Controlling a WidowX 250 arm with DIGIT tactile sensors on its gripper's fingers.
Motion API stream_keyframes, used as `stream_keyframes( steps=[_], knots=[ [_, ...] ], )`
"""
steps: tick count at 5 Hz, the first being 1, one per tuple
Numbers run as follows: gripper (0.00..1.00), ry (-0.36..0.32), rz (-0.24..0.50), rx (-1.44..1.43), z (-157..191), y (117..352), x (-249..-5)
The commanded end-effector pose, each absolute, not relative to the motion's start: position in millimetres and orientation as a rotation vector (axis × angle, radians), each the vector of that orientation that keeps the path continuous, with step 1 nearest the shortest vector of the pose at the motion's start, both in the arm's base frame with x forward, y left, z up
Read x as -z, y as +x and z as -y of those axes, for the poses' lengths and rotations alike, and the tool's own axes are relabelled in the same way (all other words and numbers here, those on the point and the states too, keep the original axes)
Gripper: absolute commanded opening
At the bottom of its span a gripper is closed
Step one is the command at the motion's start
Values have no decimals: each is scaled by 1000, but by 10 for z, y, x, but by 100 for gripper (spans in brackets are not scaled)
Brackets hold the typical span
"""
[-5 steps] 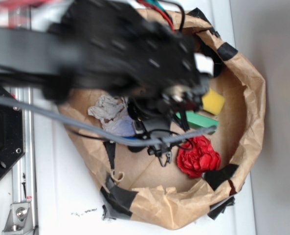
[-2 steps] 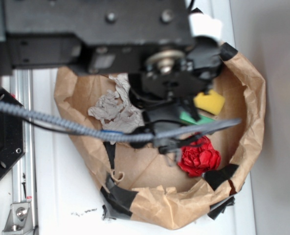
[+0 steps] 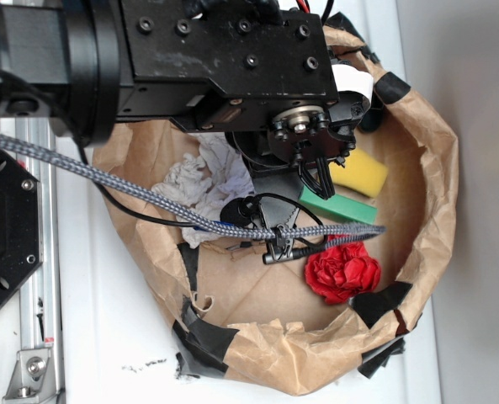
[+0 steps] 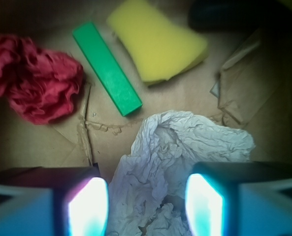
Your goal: Grab the white paper.
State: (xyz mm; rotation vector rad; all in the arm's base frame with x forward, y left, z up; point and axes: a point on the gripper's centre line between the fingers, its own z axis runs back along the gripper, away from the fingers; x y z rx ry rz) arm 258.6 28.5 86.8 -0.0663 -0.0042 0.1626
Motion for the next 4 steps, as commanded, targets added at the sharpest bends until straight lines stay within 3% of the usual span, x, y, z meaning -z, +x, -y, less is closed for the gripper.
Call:
stream_keyframes(
  steps=[1,2,3,4],
  knots=[
    [100,-64,50,-172,-369,2594,-952],
    [100,-49,96,-182,-468,2493,-597],
    [100,-78,81,-144,-353,2450,-514],
    [100,-46,41,-134,-289,2494,-295]
  ],
)
